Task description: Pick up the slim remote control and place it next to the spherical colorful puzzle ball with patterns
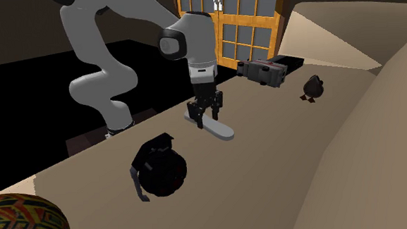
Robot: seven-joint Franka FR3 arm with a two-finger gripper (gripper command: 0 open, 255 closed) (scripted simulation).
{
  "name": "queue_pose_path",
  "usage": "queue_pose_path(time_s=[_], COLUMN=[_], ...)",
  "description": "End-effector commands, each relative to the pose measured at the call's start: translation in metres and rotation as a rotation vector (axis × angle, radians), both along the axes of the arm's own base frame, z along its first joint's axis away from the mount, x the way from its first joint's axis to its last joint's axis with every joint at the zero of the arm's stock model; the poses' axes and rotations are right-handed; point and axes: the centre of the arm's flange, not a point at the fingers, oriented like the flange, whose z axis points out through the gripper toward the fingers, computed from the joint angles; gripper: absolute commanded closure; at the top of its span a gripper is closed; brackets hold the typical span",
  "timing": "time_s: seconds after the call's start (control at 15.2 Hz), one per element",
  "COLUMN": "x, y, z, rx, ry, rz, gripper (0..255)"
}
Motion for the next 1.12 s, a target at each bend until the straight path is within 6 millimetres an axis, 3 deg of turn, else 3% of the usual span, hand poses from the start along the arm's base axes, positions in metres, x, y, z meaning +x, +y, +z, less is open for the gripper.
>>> queue_pose_path(time_s=[0.0,1.06], x=[0.000,0.000], y=[-0.001,-0.001], z=[0.010,0.094], rx=[0.000,0.000], ry=[0.000,0.000], rz=[0.000,0.000], gripper=[255,255])
